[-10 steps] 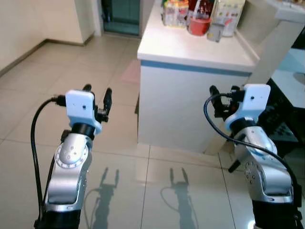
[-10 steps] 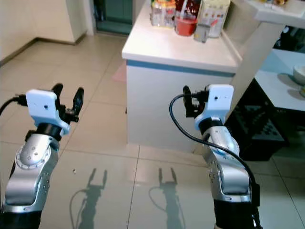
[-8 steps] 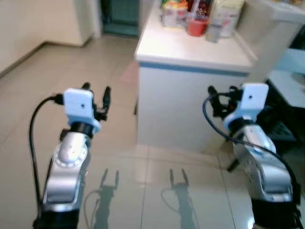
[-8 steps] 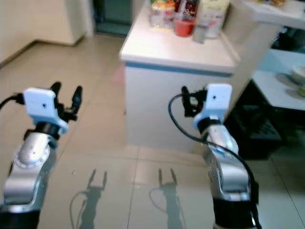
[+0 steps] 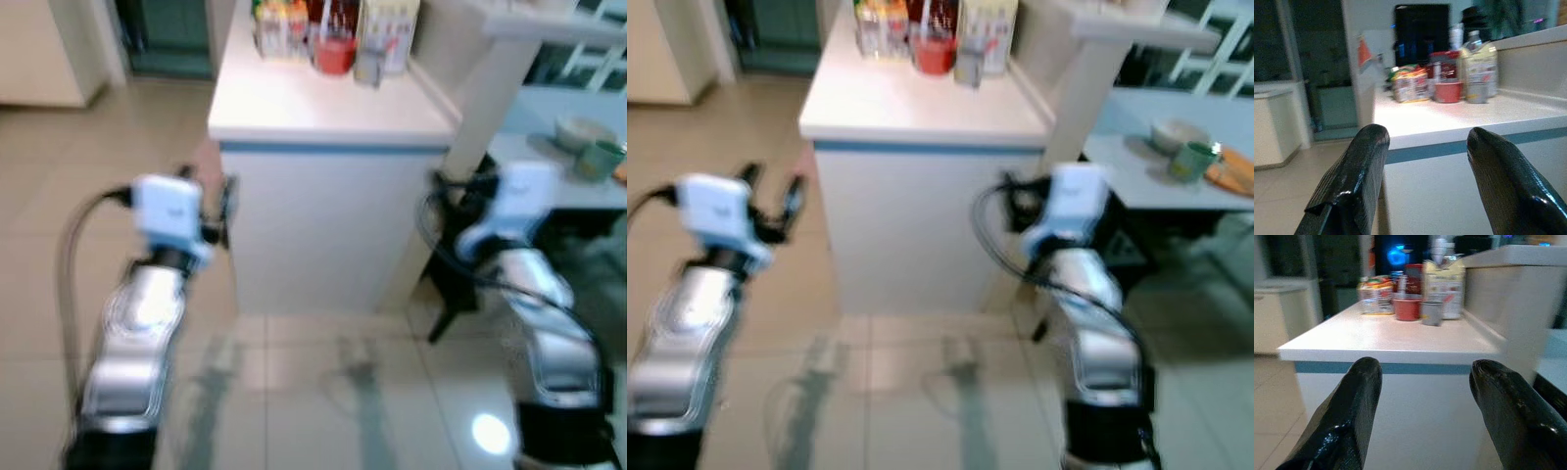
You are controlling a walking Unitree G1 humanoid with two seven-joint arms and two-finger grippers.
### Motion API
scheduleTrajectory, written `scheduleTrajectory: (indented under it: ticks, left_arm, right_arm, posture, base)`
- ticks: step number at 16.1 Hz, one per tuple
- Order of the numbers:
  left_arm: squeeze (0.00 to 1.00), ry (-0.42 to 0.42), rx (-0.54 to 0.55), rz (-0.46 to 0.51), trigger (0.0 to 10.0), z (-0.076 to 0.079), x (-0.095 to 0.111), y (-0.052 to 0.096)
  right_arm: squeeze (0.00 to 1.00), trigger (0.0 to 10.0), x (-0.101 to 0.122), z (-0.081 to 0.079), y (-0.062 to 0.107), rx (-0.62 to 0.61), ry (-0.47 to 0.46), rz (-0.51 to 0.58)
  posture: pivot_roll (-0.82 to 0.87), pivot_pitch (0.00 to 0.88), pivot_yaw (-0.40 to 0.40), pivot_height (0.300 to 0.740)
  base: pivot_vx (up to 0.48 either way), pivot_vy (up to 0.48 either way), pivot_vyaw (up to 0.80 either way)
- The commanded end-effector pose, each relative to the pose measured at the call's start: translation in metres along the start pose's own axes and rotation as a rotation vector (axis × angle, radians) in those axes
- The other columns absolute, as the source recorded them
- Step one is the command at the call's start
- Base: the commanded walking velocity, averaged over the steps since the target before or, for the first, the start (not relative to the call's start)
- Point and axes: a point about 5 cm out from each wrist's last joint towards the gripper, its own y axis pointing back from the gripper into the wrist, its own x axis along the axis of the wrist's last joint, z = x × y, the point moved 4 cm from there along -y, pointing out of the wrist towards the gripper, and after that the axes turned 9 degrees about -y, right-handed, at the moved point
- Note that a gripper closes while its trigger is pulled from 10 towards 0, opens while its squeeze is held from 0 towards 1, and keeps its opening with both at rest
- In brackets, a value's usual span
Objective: Setting the table
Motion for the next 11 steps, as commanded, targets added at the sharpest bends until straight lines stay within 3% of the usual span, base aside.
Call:
scheduleTrajectory:
  ticks: [1, 11]
  left_arm:
    - [0.0, 0.014, -0.028, 0.01, 10.0, 0.0105, 0.0041, -0.0023]
    - [0.0, 0.021, -0.031, 0.019, 10.0, 0.0101, 0.0067, -0.0038]
  right_arm:
    - [0.0, 10.0, 0.0066, 0.0137, 0.0004, -0.039, 0.018, 0.013]
    - [0.0, 10.0, 0.003, 0.0108, -0.0013, -0.019, 0.027, 0.0]
  posture:
    - [0.0, 0.0, -0.083, 0.74]
    - [0.01, 0.0, -0.089, 0.74]
  base:
    - [0.412, 0.0, 0.0]
    - [0.418, 0.0, 0.0]
